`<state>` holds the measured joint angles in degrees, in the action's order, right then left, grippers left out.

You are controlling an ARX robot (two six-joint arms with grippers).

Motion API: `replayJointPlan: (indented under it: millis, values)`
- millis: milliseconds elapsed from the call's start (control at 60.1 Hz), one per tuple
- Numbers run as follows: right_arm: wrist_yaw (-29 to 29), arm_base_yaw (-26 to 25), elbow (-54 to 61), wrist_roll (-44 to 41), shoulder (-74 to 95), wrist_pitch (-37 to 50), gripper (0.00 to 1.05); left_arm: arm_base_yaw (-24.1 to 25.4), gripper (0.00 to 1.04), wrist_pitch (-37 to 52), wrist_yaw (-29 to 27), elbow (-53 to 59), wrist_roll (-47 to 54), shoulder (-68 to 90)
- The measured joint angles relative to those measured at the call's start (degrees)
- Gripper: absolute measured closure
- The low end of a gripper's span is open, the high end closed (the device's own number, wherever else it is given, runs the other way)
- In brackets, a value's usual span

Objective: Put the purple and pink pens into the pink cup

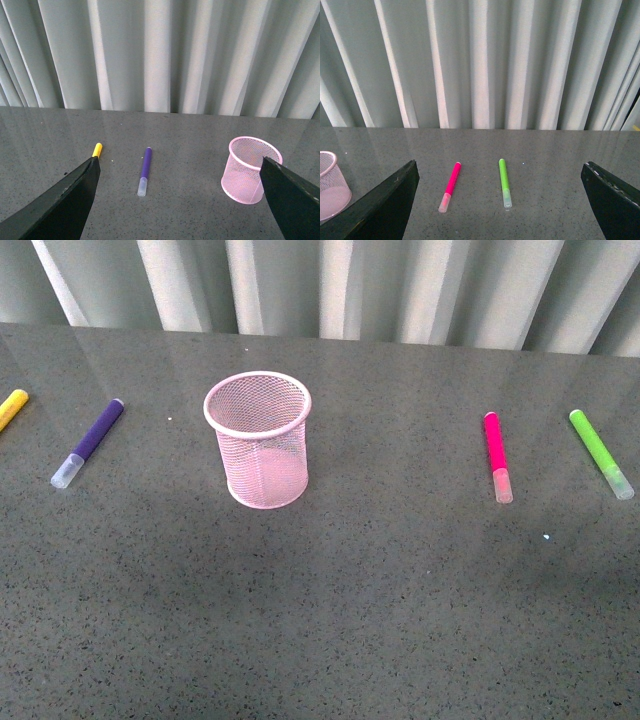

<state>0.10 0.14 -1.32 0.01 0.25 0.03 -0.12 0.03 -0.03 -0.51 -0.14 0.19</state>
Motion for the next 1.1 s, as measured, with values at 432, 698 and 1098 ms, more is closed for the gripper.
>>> replayJointPlan:
  millis: [432,698,1098]
  values:
    - [0.0,0.0,0.0,0.0,0.0,0.0,0.07,0.0,0.07,0.0,0.0,0.0,0.0,0.0]
    - [0.0,0.0,0.0,0.0,0.0,0.0,0.07,0.0,0.07,0.0,0.0,0.0,0.0,0.0]
    - [0.0,0.0,0.0,0.0,0.0,0.0,0.07,0.0,0.07,0.0,0.0,0.0,0.0,0.0]
